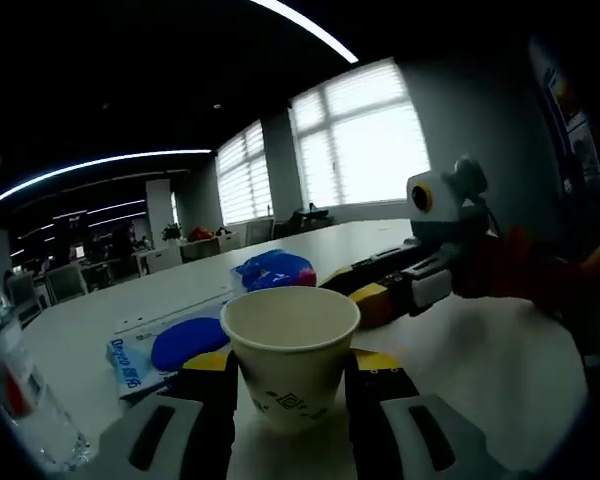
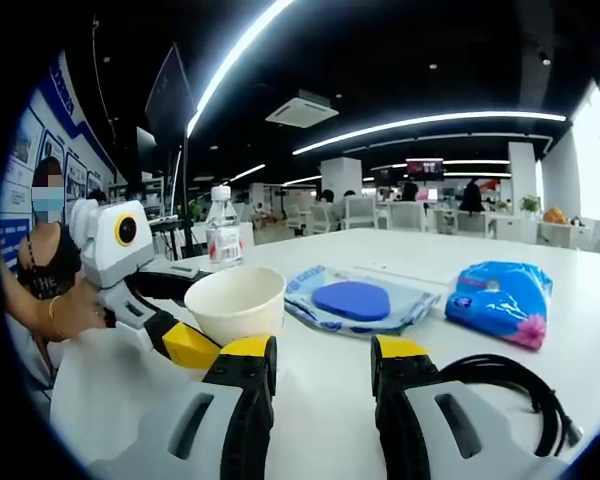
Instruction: Arrange the tabletop items into an orderly group along one side of the table until the central work area is clear of visible clutter.
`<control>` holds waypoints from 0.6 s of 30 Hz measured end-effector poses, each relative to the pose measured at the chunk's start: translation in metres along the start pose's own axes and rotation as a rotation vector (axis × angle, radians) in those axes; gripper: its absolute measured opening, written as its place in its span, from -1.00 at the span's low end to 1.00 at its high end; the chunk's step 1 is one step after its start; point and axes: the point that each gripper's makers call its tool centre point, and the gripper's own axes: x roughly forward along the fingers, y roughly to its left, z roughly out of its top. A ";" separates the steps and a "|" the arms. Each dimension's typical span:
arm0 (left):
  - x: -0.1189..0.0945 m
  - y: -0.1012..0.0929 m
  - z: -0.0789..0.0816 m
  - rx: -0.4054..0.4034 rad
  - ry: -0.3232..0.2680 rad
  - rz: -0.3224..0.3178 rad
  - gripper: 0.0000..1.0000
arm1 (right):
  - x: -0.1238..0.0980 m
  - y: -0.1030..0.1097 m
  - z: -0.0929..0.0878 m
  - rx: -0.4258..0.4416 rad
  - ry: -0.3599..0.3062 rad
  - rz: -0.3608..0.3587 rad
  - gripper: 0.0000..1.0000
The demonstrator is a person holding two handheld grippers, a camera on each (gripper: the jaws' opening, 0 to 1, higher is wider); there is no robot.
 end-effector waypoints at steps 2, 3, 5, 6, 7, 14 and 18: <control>0.000 0.002 -0.001 -0.015 -0.001 0.008 -0.17 | 0.000 0.000 0.000 -0.001 -0.001 0.000 -0.27; -0.001 0.004 -0.001 -0.018 -0.001 0.018 -0.17 | 0.000 0.000 0.001 0.000 -0.003 0.000 -0.27; -0.002 0.007 -0.002 -0.021 -0.002 0.036 -0.17 | -0.001 0.000 0.002 0.001 -0.007 0.000 -0.27; -0.004 0.012 -0.001 -0.010 -0.007 0.064 -0.18 | -0.001 0.000 0.002 0.002 -0.009 -0.001 -0.27; -0.006 0.014 0.000 0.000 -0.017 0.075 -0.18 | -0.001 -0.001 0.003 0.003 -0.012 -0.001 -0.27; -0.018 0.046 -0.001 -0.042 -0.038 0.175 -0.19 | -0.002 0.001 0.004 0.005 -0.016 -0.001 -0.27; -0.025 0.065 -0.005 -0.019 -0.034 0.228 -0.19 | -0.002 0.001 0.005 0.008 -0.021 0.000 -0.27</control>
